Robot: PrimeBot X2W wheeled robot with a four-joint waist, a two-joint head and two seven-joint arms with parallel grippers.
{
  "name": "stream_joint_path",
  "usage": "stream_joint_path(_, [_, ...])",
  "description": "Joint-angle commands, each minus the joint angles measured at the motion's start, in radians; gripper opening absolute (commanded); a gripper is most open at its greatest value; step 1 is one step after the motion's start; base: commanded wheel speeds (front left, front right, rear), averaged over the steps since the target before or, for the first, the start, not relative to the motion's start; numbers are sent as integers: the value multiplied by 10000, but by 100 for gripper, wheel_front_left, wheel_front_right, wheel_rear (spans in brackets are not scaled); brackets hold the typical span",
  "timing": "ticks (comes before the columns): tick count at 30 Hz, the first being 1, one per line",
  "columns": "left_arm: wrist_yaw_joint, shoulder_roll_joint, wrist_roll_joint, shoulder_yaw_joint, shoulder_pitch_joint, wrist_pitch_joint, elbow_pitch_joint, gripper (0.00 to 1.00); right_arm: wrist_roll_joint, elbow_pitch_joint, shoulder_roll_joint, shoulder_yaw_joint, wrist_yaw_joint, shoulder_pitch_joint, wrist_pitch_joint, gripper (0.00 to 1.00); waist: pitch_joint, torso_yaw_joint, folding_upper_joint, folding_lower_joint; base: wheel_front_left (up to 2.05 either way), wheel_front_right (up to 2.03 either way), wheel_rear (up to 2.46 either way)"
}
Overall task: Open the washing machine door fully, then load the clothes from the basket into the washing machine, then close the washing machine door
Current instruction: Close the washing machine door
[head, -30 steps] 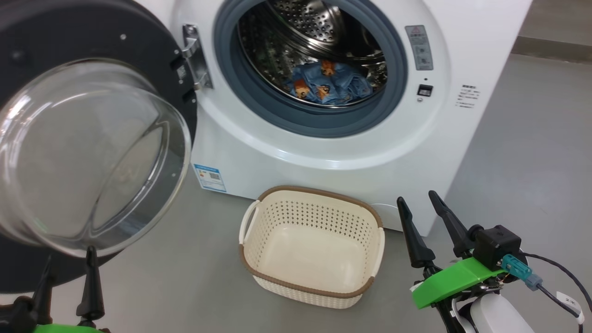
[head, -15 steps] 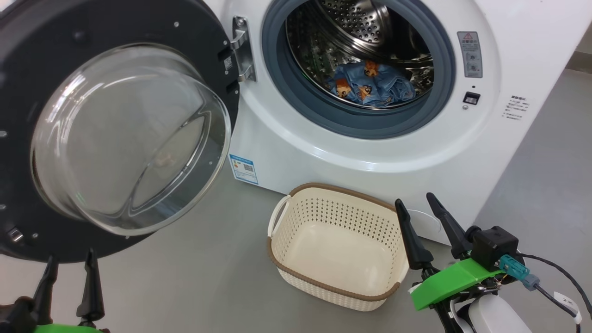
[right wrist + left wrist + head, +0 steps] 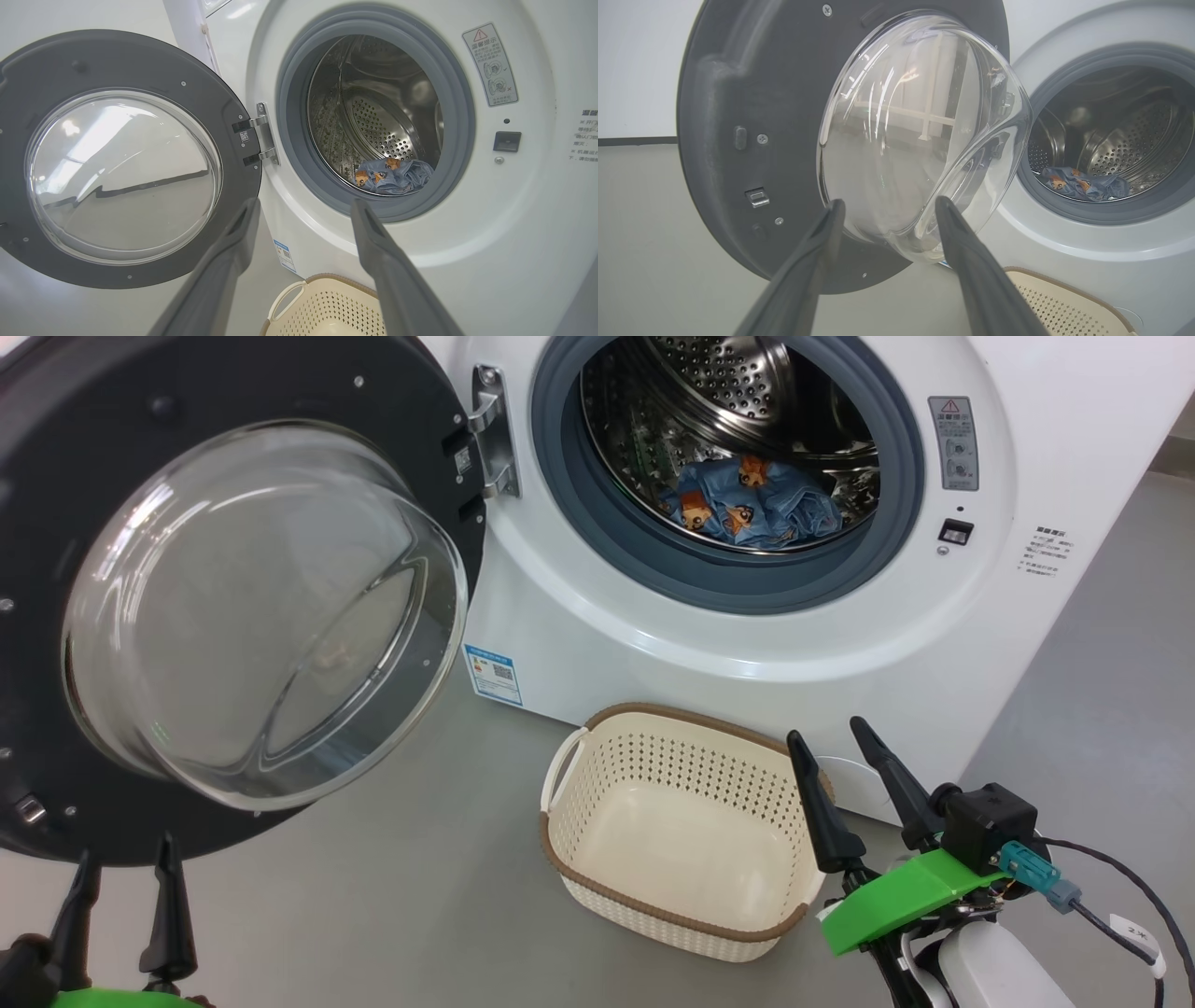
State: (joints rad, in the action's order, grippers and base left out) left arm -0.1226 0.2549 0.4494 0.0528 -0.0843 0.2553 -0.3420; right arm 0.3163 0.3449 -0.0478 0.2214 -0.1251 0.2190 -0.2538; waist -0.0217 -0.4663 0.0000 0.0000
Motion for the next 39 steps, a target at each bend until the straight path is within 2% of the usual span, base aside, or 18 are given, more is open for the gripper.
stream_joint_path(1, [-8,331,77,457,-479,65,273,100,53,-205,-24,197,-56,313,-80,100,9,65,0,0,0,0,0])
stream_joint_path(11, [-20,277,26,494,-434,65,335,100,80,-201,-24,258,-56,287,-80,100,16,217,0,0,0,0,0])
stream_joint_path(12, [-22,276,29,487,-432,65,329,91,78,-198,-24,262,-56,282,-80,100,15,225,0,0,0,0,0])
stream_joint_path(13, [-24,278,36,481,-431,65,321,61,76,-195,-24,268,-56,279,-80,100,17,231,0,0,0,0,0])
stream_joint_path(14, [-27,285,43,470,-433,65,309,37,76,-191,-24,272,-56,275,-80,100,24,234,0,0,0,0,0])
stream_joint_path(15, [-30,295,60,457,-440,65,304,0,76,-186,-24,274,-56,269,-80,100,34,237,0,0,0,0,0])
stream_joint_path(24, [-70,760,661,606,-815,65,1103,0,61,-166,-24,257,-56,155,-80,100,164,186,0,0,0,0,0])
stream_joint_path(31, [-78,1931,1676,877,-1589,65,2609,0,-13,-162,-24,274,-56,62,-80,100,207,184,0,0,0,0,0])
stream_joint_path(32, [-78,2090,1950,934,-1724,65,2718,0,-20,-155,-24,290,-56,64,-80,100,209,202,0,0,0,0,0])
stream_joint_path(33, [-78,2403,2703,1045,-2037,27,2775,0,-33,-135,-24,324,-56,75,-80,100,215,251,0,0,0,0,0])
stream_joint_path(39, [-79,3315,5307,1629,-3164,-284,2449,0,-143,-86,-24,334,-56,110,-80,100,168,459,0,0,0,0,0])
